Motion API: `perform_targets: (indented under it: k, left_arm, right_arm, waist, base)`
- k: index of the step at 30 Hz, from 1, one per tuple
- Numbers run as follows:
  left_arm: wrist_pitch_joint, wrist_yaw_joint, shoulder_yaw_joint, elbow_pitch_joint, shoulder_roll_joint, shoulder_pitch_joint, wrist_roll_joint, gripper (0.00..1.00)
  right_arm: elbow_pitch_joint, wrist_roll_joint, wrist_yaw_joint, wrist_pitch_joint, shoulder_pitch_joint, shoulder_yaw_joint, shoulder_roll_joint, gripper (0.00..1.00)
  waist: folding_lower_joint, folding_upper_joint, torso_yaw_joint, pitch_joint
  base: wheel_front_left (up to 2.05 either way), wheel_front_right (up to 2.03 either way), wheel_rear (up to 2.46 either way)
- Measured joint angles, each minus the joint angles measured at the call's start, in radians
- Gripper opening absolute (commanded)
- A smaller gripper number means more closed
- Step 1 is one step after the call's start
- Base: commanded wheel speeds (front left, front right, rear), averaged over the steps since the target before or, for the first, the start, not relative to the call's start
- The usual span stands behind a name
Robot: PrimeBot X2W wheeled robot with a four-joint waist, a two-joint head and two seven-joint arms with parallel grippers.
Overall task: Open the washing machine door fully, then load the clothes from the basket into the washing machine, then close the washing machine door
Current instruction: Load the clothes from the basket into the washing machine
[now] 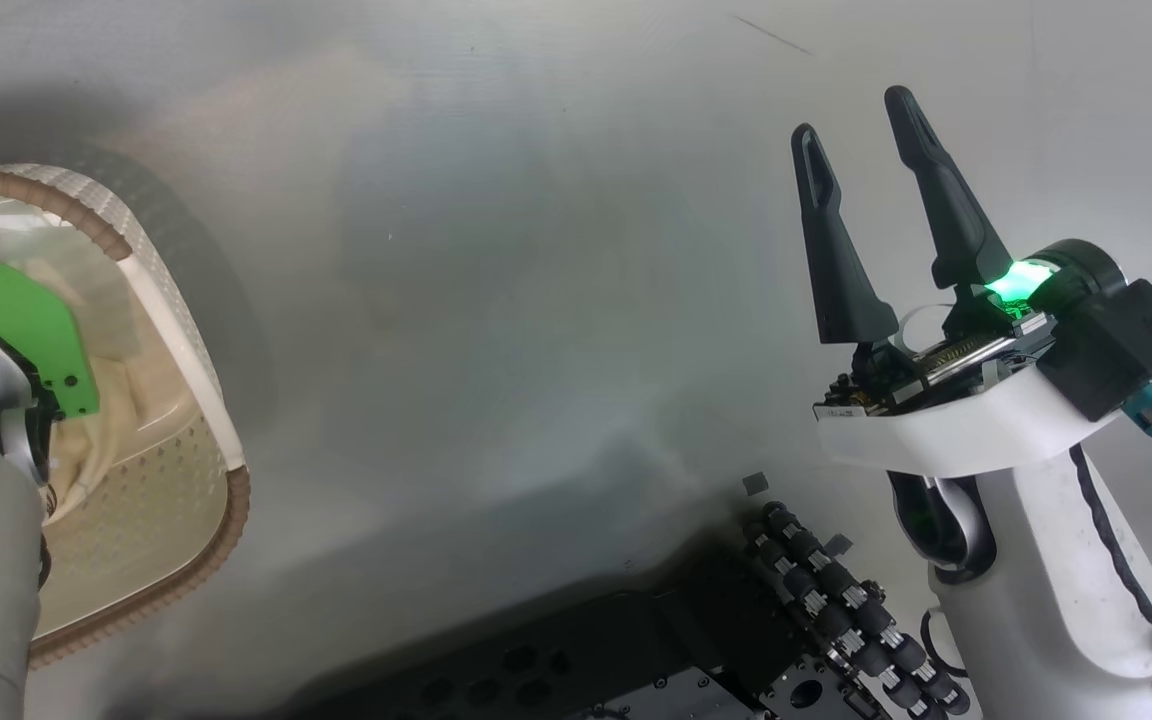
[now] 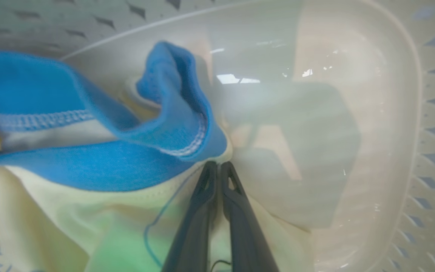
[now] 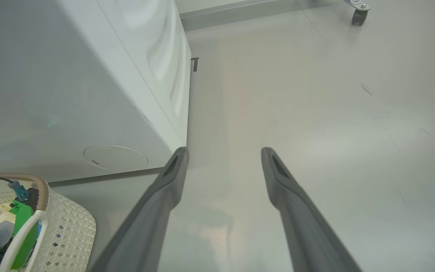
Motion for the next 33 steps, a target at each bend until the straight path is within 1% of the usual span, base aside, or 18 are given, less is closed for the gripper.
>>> perform_targets:
  k: [2,4,8,15,23,27,30,33]
  left_arm:
    - [-0.012,0.000,0.009,0.005,0.000,-0.001,0.000,0.00]
    - [-0.045,0.000,0.030,0.015,-0.005,-0.005,0.000,0.00]
    - [-0.097,0.000,0.056,0.024,-0.024,-0.004,-0.020,0.00]
    - [-0.222,0.000,0.077,0.021,-0.051,0.010,-0.033,0.00]
    - [-0.376,0.000,0.088,0.009,-0.108,0.060,-0.048,0.00]
    - [-0.453,-0.002,0.085,-0.005,-0.163,0.094,-0.064,0.00]
    - [-0.501,-0.015,0.071,-0.007,-0.204,0.115,-0.064,0.00]
    - [-0.520,-0.033,0.060,-0.009,-0.218,0.136,-0.064,0.00]
  right_arm:
    - [0.003,0.000,0.000,0.000,-0.009,0.000,0.000,1.00]
    - [0.007,0.000,0.000,0.000,-0.022,-0.003,0.002,1.00]
    - [0.021,-0.007,0.000,0.000,-0.034,-0.016,0.002,1.00]
    - [0.039,-0.015,0.000,0.000,-0.035,-0.044,0.003,1.00]
    - [0.061,-0.038,0.000,-0.001,-0.034,-0.087,-0.002,1.00]
    - [0.077,-0.060,0.000,-0.001,-0.031,-0.103,-0.022,1.00]
    - [0.085,-0.071,0.000,-0.001,-0.021,-0.122,-0.044,1.00]
    - [0.094,-0.078,0.000,-0.001,0.004,-0.134,-0.065,1.00]
  waist:
    - [0.0000,0.0000,0.002,0.001]
    - [0.0000,0.0000,0.006,0.001]
    - [0.0001,0.0000,0.015,-0.013]
    - [0.0001,0.0000,0.038,-0.055]
    - [0.0001,-0.0001,0.078,-0.118]
    - [0.0001,0.0000,0.104,-0.157]
    - [0.0001,0.0000,0.127,-0.190]
    - [0.0001,0.0000,0.153,-0.225]
  base:
    - [0.00,0.00,0.00]
    - [0.00,0.00,0.00]
    - [0.00,0.00,0.00]
    - [0.00,0.00,0.00]
    - [0.00,0.00,0.00]
    - [0.00,0.00,0.00]
    - [0.00,0.00,0.00]
    - [0.00,0.00,0.00]
